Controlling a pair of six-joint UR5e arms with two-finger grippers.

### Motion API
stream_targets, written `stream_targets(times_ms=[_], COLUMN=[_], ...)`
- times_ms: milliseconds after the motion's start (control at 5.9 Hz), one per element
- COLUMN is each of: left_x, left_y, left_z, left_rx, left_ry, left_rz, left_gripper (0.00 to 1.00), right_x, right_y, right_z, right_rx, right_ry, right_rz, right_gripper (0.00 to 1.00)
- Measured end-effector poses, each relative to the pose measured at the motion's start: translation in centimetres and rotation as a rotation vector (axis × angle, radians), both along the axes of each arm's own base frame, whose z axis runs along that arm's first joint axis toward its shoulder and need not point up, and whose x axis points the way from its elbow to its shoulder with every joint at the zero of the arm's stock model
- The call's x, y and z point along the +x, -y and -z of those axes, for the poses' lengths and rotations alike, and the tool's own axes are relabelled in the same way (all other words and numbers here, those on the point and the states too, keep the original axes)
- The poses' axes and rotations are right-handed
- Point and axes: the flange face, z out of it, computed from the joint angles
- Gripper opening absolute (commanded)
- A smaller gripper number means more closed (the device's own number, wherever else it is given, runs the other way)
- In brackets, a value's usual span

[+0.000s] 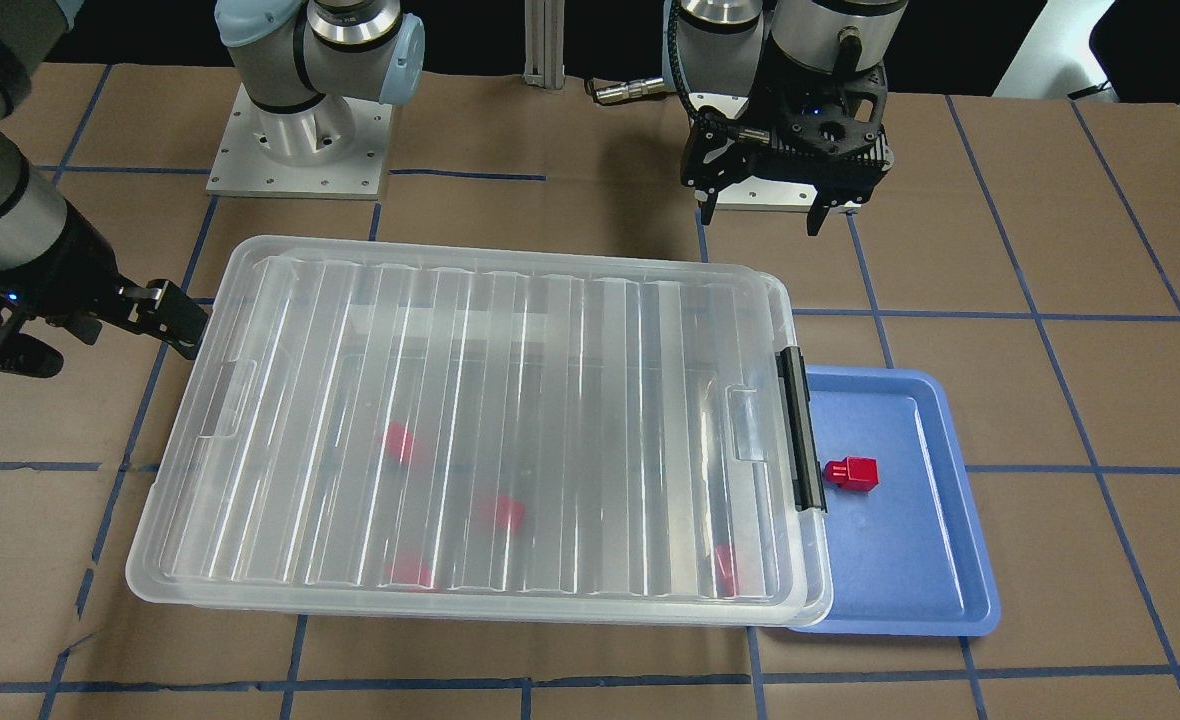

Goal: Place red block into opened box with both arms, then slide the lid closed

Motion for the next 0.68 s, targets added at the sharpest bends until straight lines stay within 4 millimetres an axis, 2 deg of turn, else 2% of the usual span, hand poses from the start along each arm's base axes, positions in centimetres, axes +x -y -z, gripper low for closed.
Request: stream_targets(times_ms=[169, 339, 677], left_x=[0.0, 0.0, 0.0], left_y=[-0.2, -0.4, -0.6], left_z=[0.0, 0.1, 0.3], left_rx=[0.001, 0.005, 0.009], left_ry=[0.004, 0.007, 0.009], left_rz=[0.002, 0.002, 0.004], left_gripper=[0.98, 0.98, 0.98], right_x=[0.1, 0.1, 0.1], right_y=[-0.3, -0.6, -1.1], right_z=[2.4, 3.9, 5.0], right_rx=[-0.007, -0.003, 0.018], right_ry=[0.000, -0.002, -0.006], right_rz=[-0.001, -0.003, -0.003], right_gripper=[1.00, 1.00, 1.00])
